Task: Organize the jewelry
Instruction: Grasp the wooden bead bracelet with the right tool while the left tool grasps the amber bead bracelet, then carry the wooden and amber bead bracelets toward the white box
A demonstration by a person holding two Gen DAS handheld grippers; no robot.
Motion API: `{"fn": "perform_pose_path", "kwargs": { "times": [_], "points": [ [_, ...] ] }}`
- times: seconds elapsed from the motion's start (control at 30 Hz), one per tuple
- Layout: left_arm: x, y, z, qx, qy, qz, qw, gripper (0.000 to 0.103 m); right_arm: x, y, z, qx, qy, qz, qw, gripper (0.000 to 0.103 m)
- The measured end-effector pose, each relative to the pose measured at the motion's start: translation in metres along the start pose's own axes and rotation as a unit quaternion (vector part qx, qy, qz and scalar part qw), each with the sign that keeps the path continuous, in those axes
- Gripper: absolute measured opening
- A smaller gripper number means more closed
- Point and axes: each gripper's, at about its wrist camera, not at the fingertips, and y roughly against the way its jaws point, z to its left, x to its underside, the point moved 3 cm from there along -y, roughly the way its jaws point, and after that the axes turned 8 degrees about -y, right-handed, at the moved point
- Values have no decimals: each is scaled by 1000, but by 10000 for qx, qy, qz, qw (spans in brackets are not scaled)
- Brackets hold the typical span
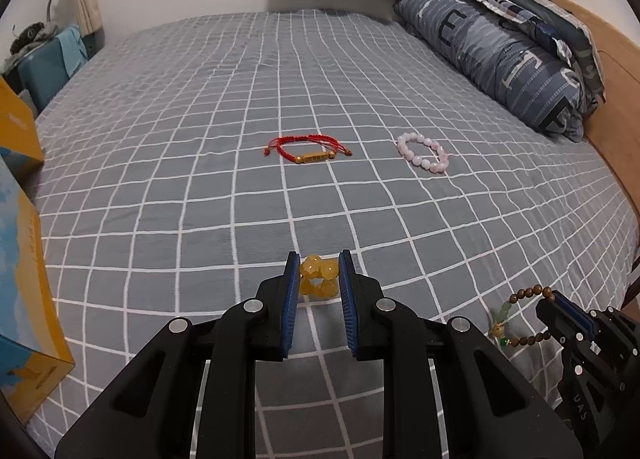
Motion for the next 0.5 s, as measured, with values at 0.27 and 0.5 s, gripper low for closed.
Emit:
{"fn": "perform_pose_path", "kwargs": {
  "times": [0.27, 0.5],
  "points": [
    [0, 21, 13, -179, 66, -66, 9998, 19, -9, 8, 7, -134, -83, -67, 9999, 8],
    [2, 38, 32, -282, 170, -109, 9994, 19, -31, 8, 19, -271, -210, 97, 9994, 8]
  ]
}}
